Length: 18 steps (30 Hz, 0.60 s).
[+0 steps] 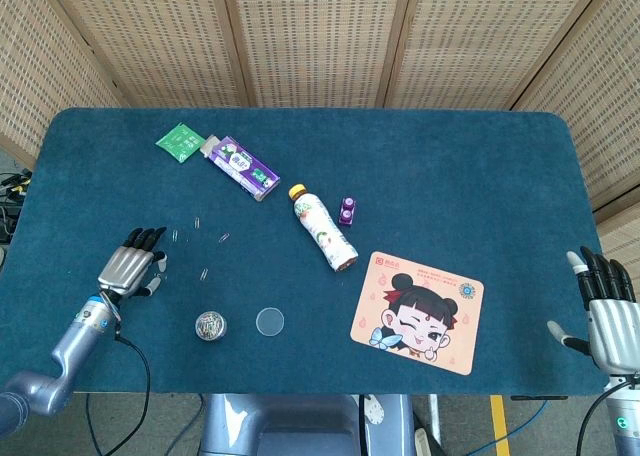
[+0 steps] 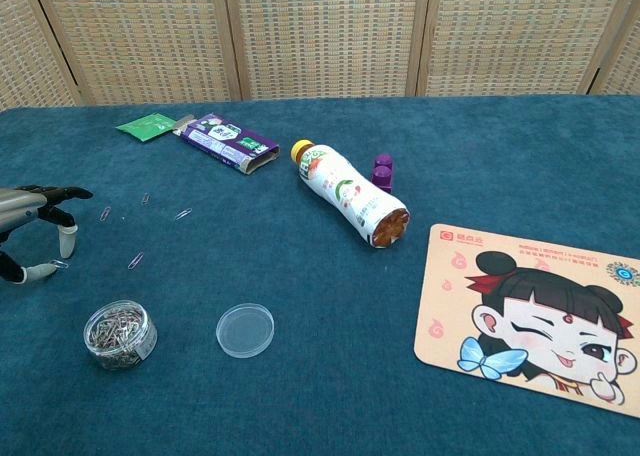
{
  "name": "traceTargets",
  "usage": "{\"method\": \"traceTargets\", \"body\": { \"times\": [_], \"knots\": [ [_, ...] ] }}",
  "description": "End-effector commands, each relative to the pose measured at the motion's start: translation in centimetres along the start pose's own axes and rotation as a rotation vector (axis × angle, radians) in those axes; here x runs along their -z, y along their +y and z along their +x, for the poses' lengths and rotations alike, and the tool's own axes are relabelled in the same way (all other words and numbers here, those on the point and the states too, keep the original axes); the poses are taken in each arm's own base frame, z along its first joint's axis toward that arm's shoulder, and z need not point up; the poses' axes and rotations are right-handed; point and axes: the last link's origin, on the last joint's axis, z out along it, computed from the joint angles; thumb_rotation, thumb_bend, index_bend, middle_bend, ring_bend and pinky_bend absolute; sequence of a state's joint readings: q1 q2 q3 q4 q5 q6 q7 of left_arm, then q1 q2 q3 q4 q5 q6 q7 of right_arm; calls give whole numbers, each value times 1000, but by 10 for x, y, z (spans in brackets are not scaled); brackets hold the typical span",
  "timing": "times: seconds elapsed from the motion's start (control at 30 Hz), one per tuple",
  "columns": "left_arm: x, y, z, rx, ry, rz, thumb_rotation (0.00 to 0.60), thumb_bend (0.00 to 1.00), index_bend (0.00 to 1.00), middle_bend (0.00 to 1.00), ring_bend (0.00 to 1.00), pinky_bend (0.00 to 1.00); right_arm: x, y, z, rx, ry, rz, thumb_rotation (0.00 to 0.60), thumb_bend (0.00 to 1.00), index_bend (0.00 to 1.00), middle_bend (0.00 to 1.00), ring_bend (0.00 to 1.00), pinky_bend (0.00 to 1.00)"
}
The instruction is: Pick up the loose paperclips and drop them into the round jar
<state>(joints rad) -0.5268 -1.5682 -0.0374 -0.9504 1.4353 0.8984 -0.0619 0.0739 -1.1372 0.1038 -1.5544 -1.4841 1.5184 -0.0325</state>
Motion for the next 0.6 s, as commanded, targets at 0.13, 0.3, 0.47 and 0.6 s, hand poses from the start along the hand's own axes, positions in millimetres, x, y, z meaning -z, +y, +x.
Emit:
{"method": "traceTargets", "body": {
  "times": [0.13, 0.3, 0.47, 0.6],
  "knots": [
    [0, 2, -4, -1, -8, -2, 600, 387, 513, 0, 0, 0, 0, 1, 1, -4, 0, -2, 600, 0, 0, 0, 0, 0],
    [0, 2, -7, -3, -14, 2, 600, 399, 589, 0, 0, 0, 0, 1, 1, -8, 1, -3, 600, 0, 0, 0, 0, 0],
    [0, 2, -7, -1, -9, 6, 600, 406, 684, 0, 0, 0, 0, 1, 1, -10, 2, -2, 600, 0, 0, 0, 0, 0],
    [0, 1, -7, 0, -6, 7, 600, 406, 756, 0, 0, 0, 0, 1, 1, -11, 2, -2, 600, 0, 0, 0, 0, 0]
  ]
}}
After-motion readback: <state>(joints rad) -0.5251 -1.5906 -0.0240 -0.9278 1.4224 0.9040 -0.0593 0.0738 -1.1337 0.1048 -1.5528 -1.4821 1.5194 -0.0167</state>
